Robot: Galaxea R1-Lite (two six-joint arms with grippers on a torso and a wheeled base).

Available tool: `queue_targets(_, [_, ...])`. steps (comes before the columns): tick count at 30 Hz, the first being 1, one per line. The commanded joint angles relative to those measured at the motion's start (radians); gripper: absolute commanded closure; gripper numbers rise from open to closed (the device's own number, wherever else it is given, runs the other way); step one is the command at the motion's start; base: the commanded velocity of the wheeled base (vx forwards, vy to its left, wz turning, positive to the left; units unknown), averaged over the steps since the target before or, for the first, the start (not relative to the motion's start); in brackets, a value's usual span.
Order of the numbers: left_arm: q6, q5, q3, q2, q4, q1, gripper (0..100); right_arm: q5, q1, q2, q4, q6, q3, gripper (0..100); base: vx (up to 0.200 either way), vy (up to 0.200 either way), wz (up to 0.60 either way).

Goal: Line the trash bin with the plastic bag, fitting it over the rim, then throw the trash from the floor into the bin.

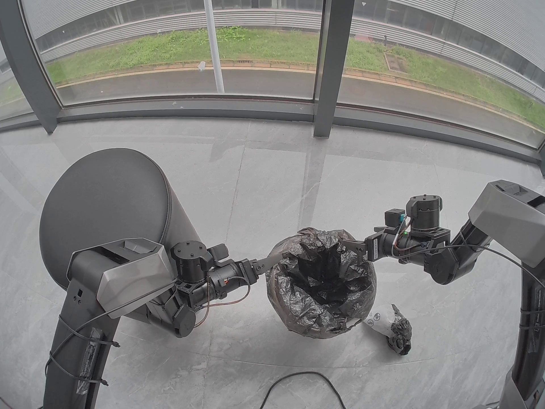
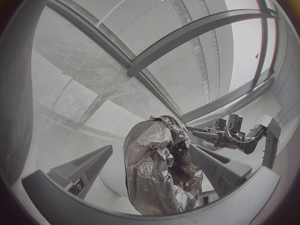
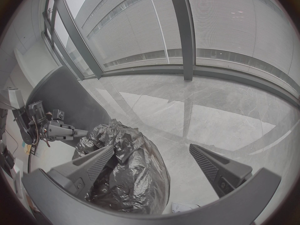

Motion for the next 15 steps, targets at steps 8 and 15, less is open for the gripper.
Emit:
queue_targets(8, [0.044,0.067,0.035,0.04,0.071,-0.001,0,-0.003,-0.042,-0.018,-0.001,-0.009,0.042,0,0.0,0.0,0.0])
queue_targets(15, [0.05,0.101,-0.007,0.066,0.102,0.001,0,0.0,-0.042,-0.082,-0.004,-0.006,0.12,0,0.0,0.0,0.0])
